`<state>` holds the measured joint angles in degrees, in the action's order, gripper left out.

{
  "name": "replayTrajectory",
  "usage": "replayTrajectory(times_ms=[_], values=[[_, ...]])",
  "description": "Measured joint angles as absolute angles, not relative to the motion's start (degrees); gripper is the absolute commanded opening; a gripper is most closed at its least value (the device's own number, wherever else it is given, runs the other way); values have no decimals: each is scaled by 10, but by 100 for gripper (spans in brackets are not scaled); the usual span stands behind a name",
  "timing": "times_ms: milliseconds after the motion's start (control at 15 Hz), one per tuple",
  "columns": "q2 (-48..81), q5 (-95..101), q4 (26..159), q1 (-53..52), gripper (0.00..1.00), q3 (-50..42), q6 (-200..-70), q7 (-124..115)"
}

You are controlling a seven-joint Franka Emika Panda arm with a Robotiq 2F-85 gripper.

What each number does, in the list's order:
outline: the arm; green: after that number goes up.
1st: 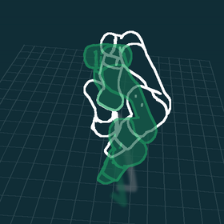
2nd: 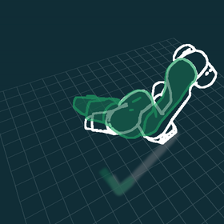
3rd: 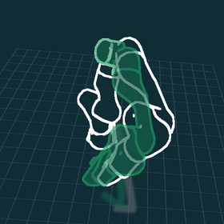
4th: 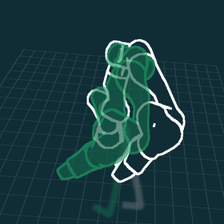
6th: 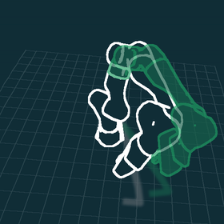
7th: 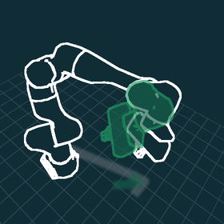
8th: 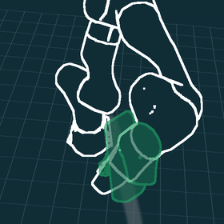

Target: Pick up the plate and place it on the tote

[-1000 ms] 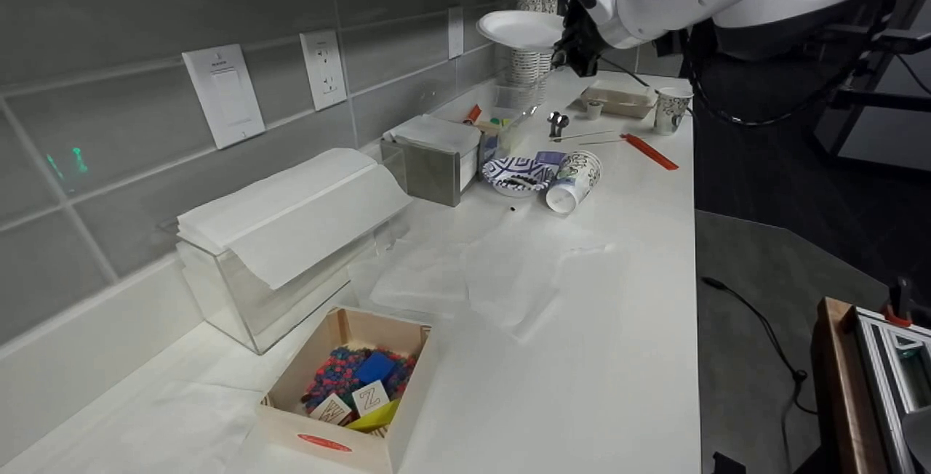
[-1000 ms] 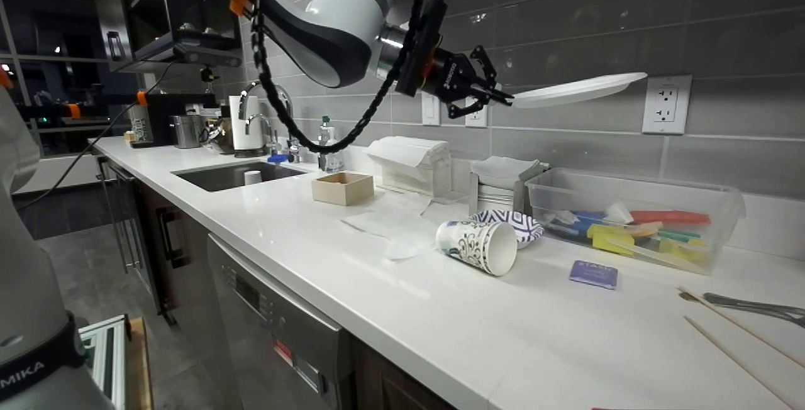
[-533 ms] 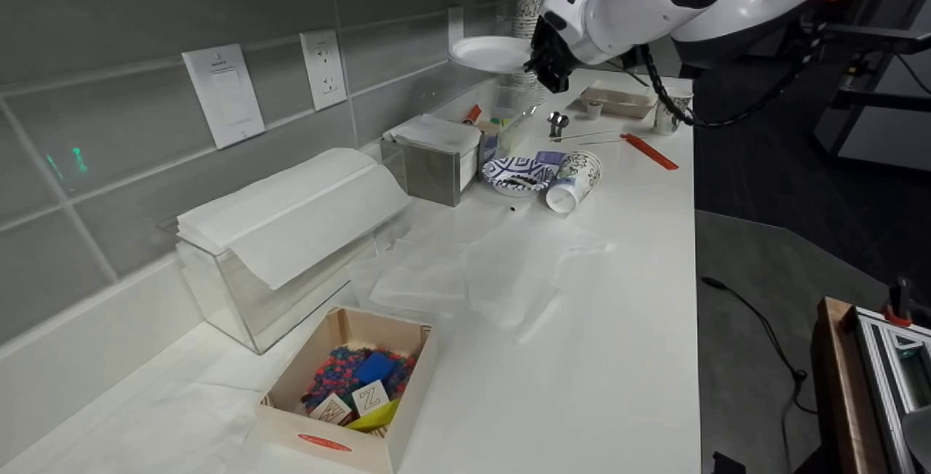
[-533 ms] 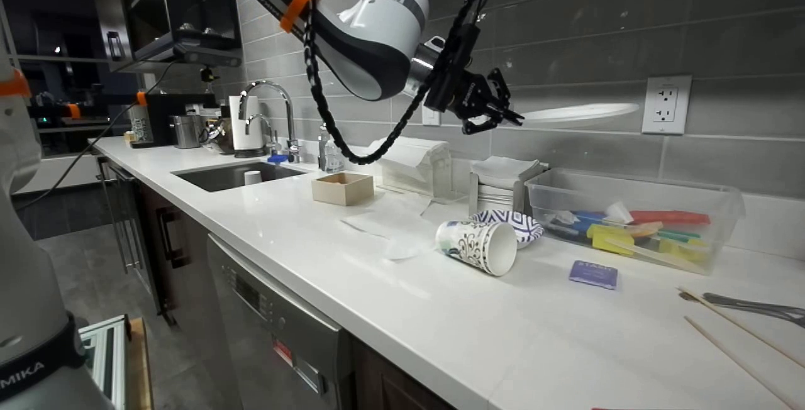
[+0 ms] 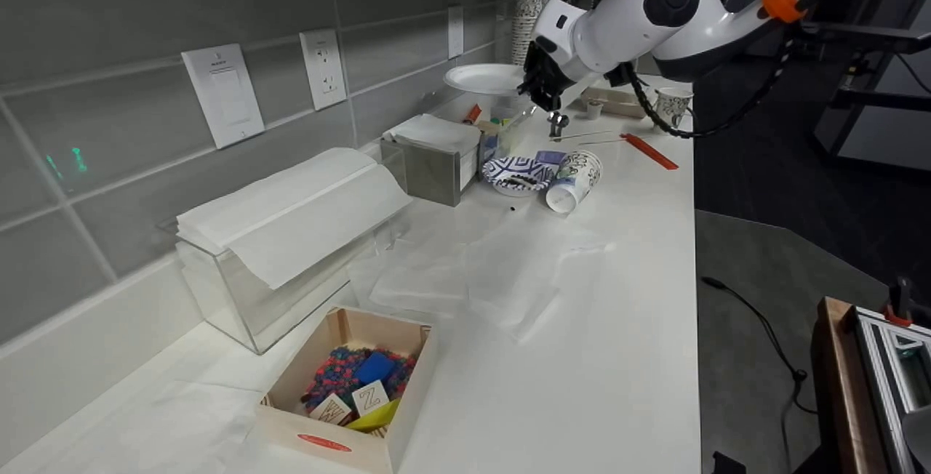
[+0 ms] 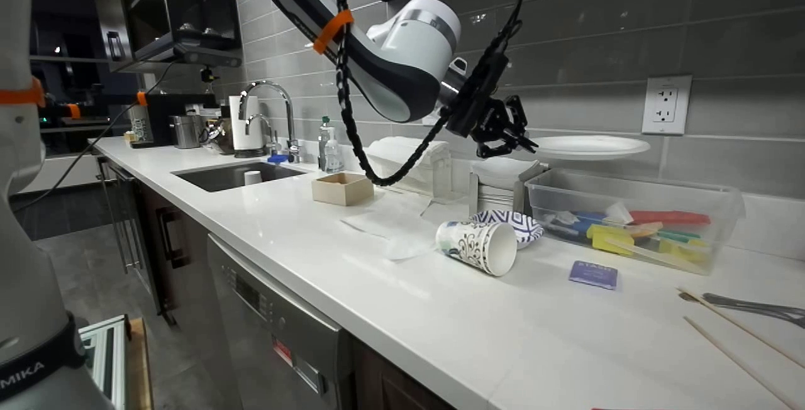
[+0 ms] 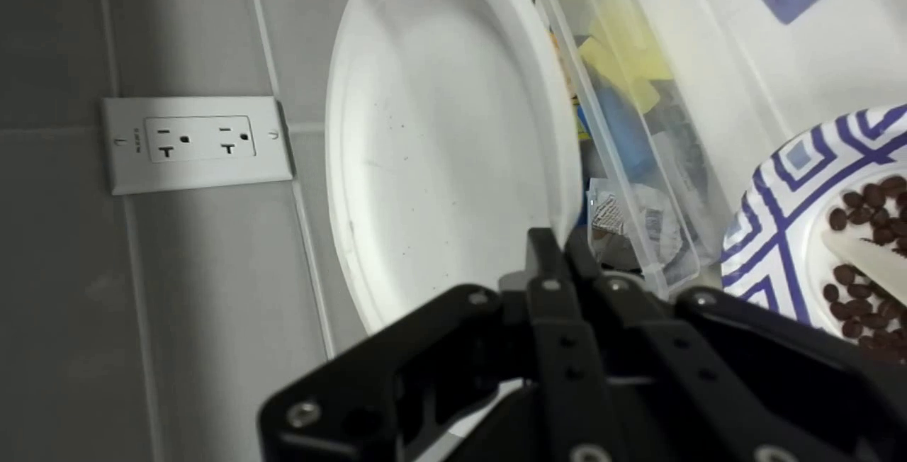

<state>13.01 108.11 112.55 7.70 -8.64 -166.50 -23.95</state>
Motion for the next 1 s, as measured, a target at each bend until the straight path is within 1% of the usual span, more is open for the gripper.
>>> replayTrajectory(times_ms=[600,1000], values=[[211,1025,1036,81,1,-86,-1702,-173],[236,959,1025,89,1,-86,-1716,-92]])
